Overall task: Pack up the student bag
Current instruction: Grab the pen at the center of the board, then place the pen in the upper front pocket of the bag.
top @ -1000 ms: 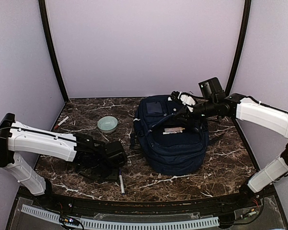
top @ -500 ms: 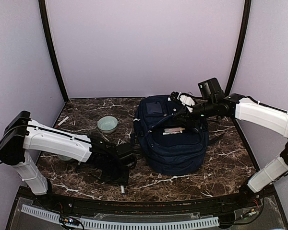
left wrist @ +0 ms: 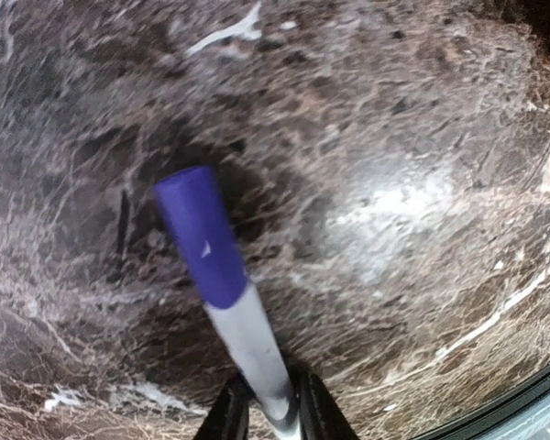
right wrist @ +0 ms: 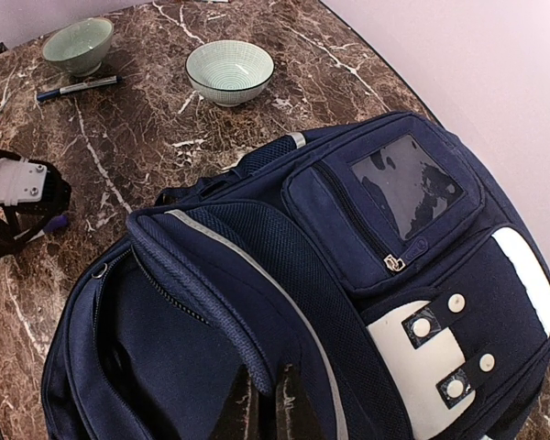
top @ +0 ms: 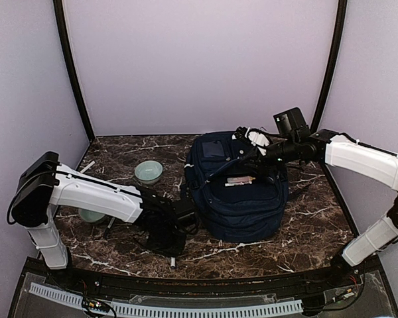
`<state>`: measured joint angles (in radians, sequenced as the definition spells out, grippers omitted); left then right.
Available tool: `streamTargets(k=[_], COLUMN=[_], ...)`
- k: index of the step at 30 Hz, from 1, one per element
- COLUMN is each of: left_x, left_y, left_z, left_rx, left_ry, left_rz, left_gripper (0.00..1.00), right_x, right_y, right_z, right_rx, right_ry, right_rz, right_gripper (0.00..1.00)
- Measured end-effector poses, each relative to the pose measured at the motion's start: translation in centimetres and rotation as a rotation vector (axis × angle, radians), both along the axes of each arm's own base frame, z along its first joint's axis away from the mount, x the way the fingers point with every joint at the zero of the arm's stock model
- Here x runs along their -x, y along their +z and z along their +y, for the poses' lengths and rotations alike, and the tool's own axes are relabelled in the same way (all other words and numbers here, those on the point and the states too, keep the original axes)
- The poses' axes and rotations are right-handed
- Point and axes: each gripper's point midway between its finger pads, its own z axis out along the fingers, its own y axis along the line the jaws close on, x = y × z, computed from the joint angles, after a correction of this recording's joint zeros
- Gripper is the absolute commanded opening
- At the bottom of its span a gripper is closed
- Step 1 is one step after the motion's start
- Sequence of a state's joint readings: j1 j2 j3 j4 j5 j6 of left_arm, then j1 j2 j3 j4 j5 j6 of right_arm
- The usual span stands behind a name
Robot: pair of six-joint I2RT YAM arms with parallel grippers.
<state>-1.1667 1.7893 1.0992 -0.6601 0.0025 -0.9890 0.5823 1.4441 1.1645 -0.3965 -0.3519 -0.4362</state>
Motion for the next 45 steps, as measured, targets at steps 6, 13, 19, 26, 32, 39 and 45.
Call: streamTargets(k=[6,13,19,26,32,39,45], left_x=[-0.4,-0.9,-0.8,-0.8,-2.0,-3.0,-5.8], left_y=[0.1,0.3,0.0,0.2,3.0,13.2,18.5], left_z=[-0.9,-1.6,-1.4,-1.6,-3.6,-12.0,-15.9], left_rx=[-0.010,-0.042,-0.062,-0.069,-0.068,0.096,0.110], left_ry=[-0.125,-0.295,-0.321,-0.331,-0.422,-0.606,-0.714], left_rz=[-0.016,-0.020,0.010,0.023,-0.069,-0.309,-0.530], left_gripper=[0.18,0.28,0.18,0.08,0.05,0.04,0.00], right_x=[0.0,0.0,0.0,0.0,0.1,0.0,0.0], right_y=[0.0,0.0,0.0,0.0,0.0,0.0,0.0], right_z=[0.0,0.0,0.0,0.0,0.0,0.0,0.0], right_rx=[0.000,0.000,0.000,-0.001,-0.002,-0.002,-0.002], right_ry=[0.000,0.001,0.001,0.002,0.003,0.002,0.002], right_rz=[0.000,0.000,0.000,0.001,0.001,0.001,0.002], right_gripper=[0.00,0.00,0.00,0.00,0.00,0.00,0.00])
